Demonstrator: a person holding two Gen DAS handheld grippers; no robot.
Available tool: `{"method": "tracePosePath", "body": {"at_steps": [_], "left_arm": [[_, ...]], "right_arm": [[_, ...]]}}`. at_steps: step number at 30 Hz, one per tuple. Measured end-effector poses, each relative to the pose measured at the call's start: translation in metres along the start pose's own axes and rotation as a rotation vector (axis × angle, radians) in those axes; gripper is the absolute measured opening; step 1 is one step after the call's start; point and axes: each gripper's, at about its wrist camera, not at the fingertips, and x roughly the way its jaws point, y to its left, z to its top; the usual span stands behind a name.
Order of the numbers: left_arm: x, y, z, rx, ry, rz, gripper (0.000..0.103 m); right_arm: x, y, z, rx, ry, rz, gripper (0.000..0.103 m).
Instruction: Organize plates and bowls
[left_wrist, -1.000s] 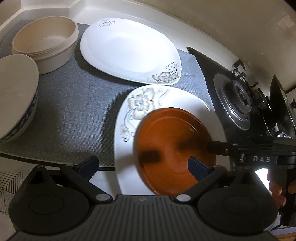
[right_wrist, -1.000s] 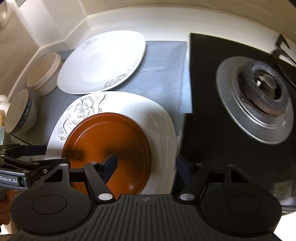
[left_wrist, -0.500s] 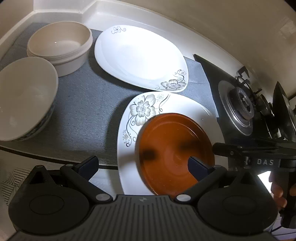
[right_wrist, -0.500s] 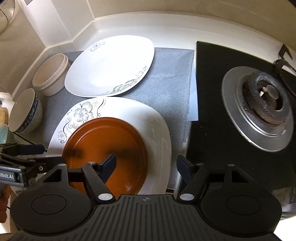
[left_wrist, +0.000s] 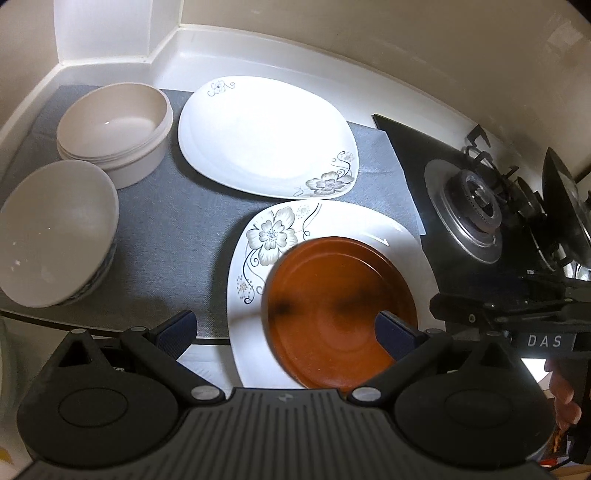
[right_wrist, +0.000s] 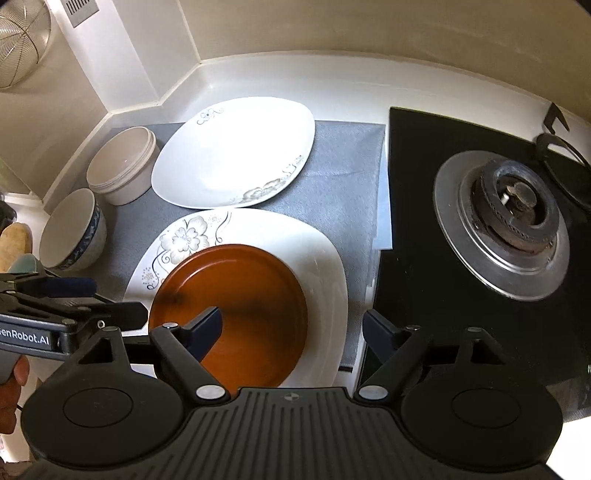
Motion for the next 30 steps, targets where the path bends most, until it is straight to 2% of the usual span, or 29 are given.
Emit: {"method": "tracePosePath", "body": {"at_steps": [11,17,20,24,27,30], "left_arm": [[-0.003,-0.002,0.0,0.01,0.015,0.055,0.102],[-0.005,0.004,0.016,-0.045,-0.004,0.056,0.102],[-0.004,0.009,0.032,-0.102,-0.023,0.058,0.102],[0.007,0.015,0.057,-0.172,-0.043,0.097,0.102],[0.016,0.019,0.07,-0.215,-0.044,0.119,0.102],[0.025,0.022,0.079,-0.236,-0.047,0.138,0.102]], "right_arm": [[-0.006,0.005,-0.008,0.003,0.007,0.015,0.085],[-0.008,0.003,0.0,0.018,-0.024,0.029,0.085],[-0.007,-0.003,0.013,0.05,-0.07,0.053,0.085],[0.005,-0.019,0.042,0.116,-0.135,0.11,0.085],[0.025,-0.032,0.069,0.157,-0.184,0.128,0.085],[0.053,-0.042,0.093,0.186,-0.195,0.154,0.085]]}}
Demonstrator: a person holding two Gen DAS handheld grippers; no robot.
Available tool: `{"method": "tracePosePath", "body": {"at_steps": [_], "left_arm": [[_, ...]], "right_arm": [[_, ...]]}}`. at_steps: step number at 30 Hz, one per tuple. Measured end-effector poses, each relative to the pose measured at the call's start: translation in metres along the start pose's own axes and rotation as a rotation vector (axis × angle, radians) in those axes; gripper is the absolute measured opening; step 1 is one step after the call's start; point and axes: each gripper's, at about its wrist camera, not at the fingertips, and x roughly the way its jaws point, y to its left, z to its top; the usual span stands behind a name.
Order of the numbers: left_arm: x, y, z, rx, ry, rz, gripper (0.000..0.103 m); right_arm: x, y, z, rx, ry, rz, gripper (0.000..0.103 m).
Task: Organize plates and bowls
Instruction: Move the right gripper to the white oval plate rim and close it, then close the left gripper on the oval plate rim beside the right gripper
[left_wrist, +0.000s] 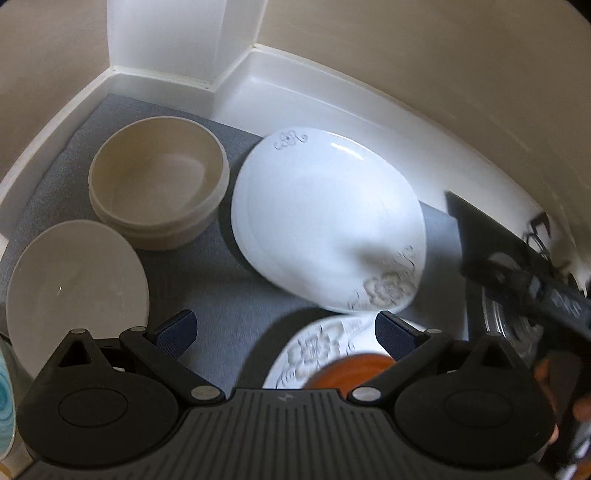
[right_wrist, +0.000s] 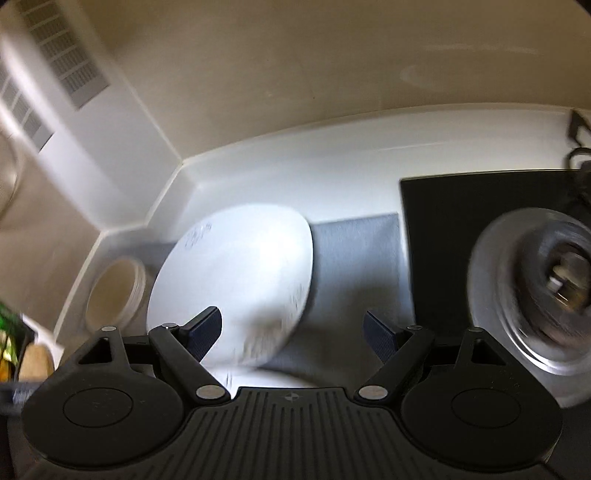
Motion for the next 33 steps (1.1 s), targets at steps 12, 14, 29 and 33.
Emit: {"method": "tracePosePath", "body": {"at_steps": [12,14,29,33], "left_arm": [[0.027,0.005,0.017,-0.056,0.008,0.035,0.102],[0.031,0.007,0.02,-0.071,0.012,0.039,0.102],[0.06,-0.013,0.039,-0.064,0.021,0.023,0.102],[0.071,-0.02,0.047,-0.057,0.017,0.011,0.102]], "right_arm": [[0.093,-0.016,0.011,0.067,0.079,0.11,0.034],[0.096,-0.017,0.009,0.067,0.061,0.072,0.018],[0.074,-0.068,0.032,0.121,0.067,0.073,0.011],[0.064,-0.071,0.037,0.056,0.083,0.055,0.01]]}}
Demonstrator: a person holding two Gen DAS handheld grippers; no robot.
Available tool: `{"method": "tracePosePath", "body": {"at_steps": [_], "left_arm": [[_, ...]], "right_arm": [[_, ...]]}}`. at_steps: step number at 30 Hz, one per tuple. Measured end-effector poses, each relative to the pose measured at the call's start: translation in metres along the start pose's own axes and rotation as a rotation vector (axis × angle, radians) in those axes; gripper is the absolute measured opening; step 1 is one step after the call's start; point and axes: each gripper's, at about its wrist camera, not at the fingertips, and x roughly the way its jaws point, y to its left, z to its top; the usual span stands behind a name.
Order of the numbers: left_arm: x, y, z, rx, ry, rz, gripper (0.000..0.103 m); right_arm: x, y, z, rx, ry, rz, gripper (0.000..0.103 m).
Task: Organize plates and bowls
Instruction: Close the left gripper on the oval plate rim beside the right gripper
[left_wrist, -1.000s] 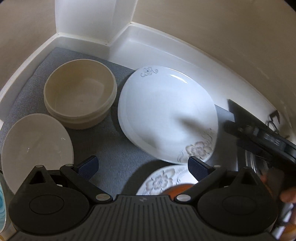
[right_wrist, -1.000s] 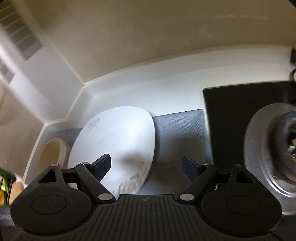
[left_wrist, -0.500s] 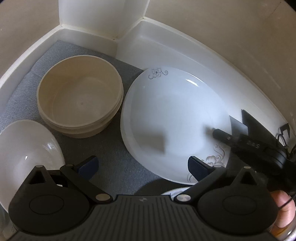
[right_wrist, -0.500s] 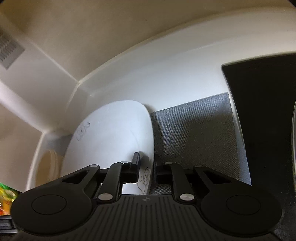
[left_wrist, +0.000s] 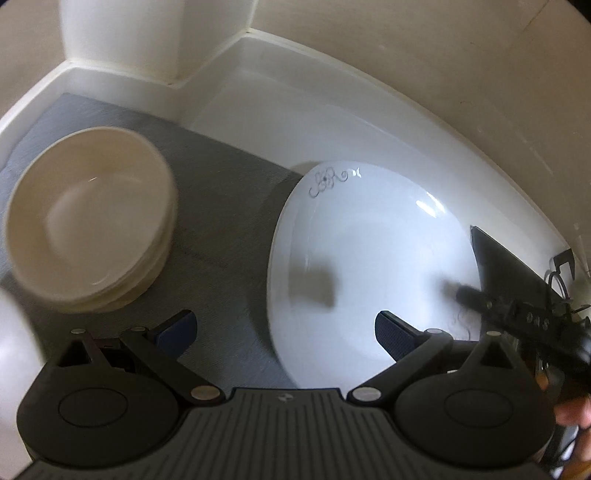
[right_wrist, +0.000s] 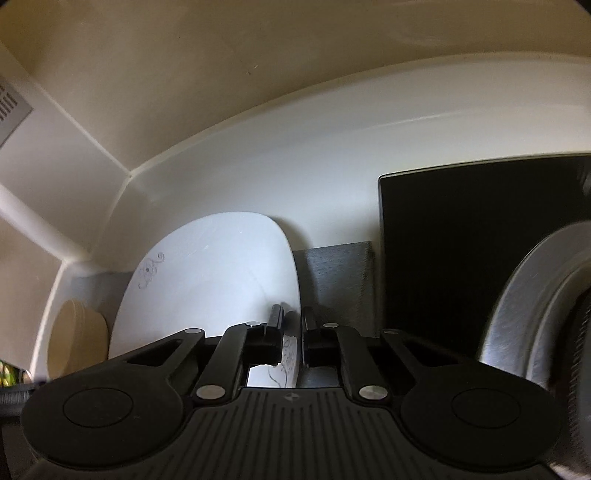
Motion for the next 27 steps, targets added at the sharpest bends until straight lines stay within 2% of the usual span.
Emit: {"method": "tracePosePath", "body": {"at_steps": [4,7,9,11,18,23,27], "left_arm": [[0.015,-0.001,0.011,-0.009,-0.005,-0.005,0.102],[0.028,-0.001,0.021,-0.011,0.023,-0.064,0.102],[0.031,-0.009,0.025,0.012,0.006,-0.068,0.103],[0.035,-0.013,0.028,0.029,0.017,-0.115,0.103],[0.04,-0.02,0.033,0.064,0.013,-0.144,0.103],[0.04,-0.014,0.036,0.047,0.015,-0.173,0.103],[0.042,-0.01,0.044,0.056,0.015,-0.175,0.103]], "right_arm": [[-0.001,0.002,0.0,0.007,0.006,-0.002,0.011],[-0.001,-0.002,0.001,0.036,0.017,0.024,0.014],[0.003,-0.004,0.001,0.044,0.023,0.032,0.015],[0.005,-0.004,0.001,0.04,0.029,0.041,0.016],[0.014,-0.005,0.001,0.051,0.045,0.057,0.02],[0.01,-0.002,0.002,0.033,0.039,0.036,0.02],[-0.003,0.012,0.005,-0.082,-0.026,-0.015,0.034]]}}
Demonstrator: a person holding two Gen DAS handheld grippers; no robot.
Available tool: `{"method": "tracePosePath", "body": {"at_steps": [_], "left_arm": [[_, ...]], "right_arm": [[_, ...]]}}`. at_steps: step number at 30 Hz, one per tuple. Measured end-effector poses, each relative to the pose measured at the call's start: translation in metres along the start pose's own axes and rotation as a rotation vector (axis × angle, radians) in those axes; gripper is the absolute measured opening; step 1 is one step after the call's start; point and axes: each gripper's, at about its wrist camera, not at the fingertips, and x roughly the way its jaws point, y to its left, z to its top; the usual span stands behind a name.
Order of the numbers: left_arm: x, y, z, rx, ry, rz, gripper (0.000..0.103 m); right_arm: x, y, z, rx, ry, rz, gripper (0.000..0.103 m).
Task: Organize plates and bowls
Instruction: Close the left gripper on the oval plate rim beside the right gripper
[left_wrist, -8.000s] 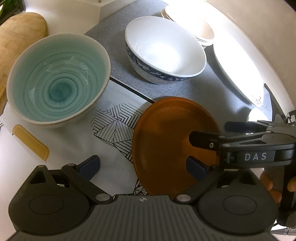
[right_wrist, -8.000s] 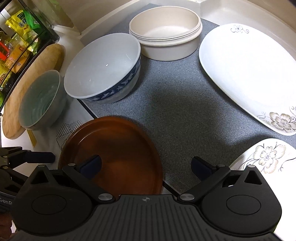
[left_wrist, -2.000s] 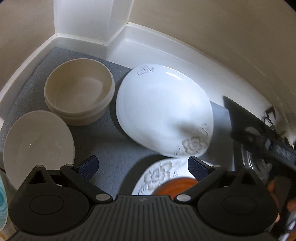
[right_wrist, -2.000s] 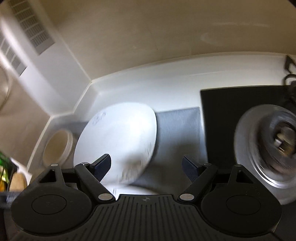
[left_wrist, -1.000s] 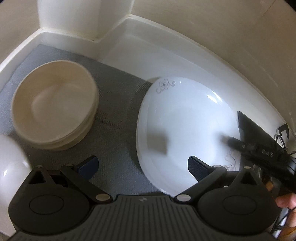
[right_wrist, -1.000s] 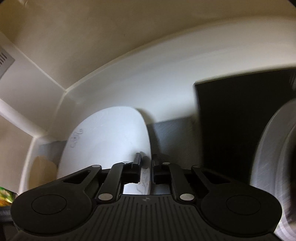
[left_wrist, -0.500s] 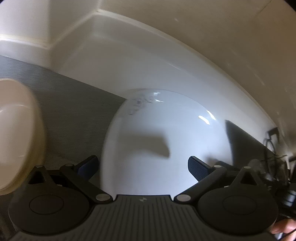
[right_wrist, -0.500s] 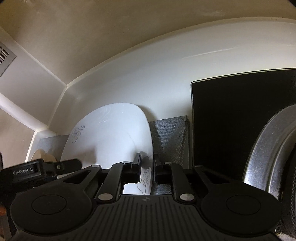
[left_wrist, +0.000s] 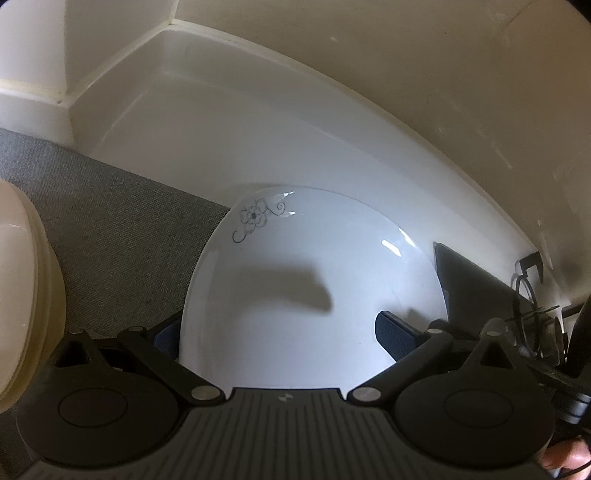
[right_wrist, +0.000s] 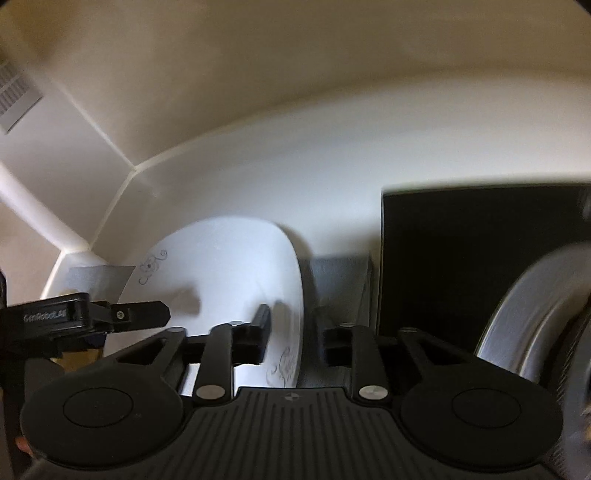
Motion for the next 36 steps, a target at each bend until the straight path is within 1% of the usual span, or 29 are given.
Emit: {"method": "tracePosePath", "body": {"at_steps": [2,6,8,10,11,12,13,14,15,16,17,18,20,22,24,27,31,36], "left_arm": [[-0.001,-0.001,-0.001,0.019,-0.004,0.012,0.103],[-0.002,-0.001,-0.004,0.069,0.001,0.033,0.103],[-0.001,-0.004,-0.005,0.081,0.01,0.031,0.102],[-0.002,0.002,0.001,0.073,0.025,0.019,0.1],[0.0,0.001,0.003,0.058,0.025,0.027,0.094],[-0.003,0.005,0.004,0.042,0.022,0.035,0.086],[-0.005,0.009,0.007,0.028,0.021,0.043,0.082],[-0.012,0.01,0.006,0.023,0.019,0.048,0.072],[-0.013,0.014,0.008,0.016,0.017,0.056,0.061],[-0.014,0.016,0.008,0.014,0.02,0.064,0.056],[-0.015,0.018,0.008,0.02,0.02,0.077,0.047],[-0.016,0.018,0.007,0.031,0.017,0.097,0.041],[-0.019,0.018,0.005,0.046,0.011,0.115,0.039],[-0.022,0.021,0.004,0.037,0.007,0.101,0.038],[-0.027,0.025,0.003,0.029,0.003,0.079,0.036],[-0.033,0.029,0.003,0.019,-0.004,0.05,0.035],[-0.046,0.031,0.001,0.029,-0.016,0.039,0.035],[-0.053,0.038,0.003,0.035,-0.022,0.022,0.035]], "right_arm": [[0.0,0.003,0.001,-0.027,0.002,0.011,0.036],[0.009,0.002,-0.001,-0.004,0.037,0.009,0.036],[0.014,0.001,-0.004,0.018,0.055,0.027,0.036],[0.016,0.001,-0.007,0.025,0.07,0.051,0.038],[0.016,0.003,-0.008,0.014,0.07,0.046,0.037],[0.015,0.002,-0.008,0.015,0.07,0.044,0.036],[0.015,0.001,-0.007,0.029,0.071,0.039,0.032],[0.016,0.0,-0.006,0.043,0.07,0.032,0.028],[0.015,-0.001,-0.005,0.048,0.068,0.018,0.022],[0.015,-0.002,-0.005,0.048,0.065,0.013,0.022],[0.014,-0.001,-0.005,0.045,0.062,0.006,0.022],[0.013,0.0,-0.005,0.036,0.059,-0.005,0.022],[0.011,0.007,-0.006,-0.001,0.046,-0.028,0.023],[0.008,0.01,-0.005,-0.018,0.035,-0.038,0.022],[0.003,0.011,-0.004,-0.03,0.024,-0.043,0.022],[-0.006,0.007,-0.002,-0.036,0.019,-0.042,0.022],[-0.011,0.01,-0.004,-0.033,0.014,-0.04,0.022],[-0.021,0.014,-0.003,-0.033,0.006,-0.041,0.021]]}}
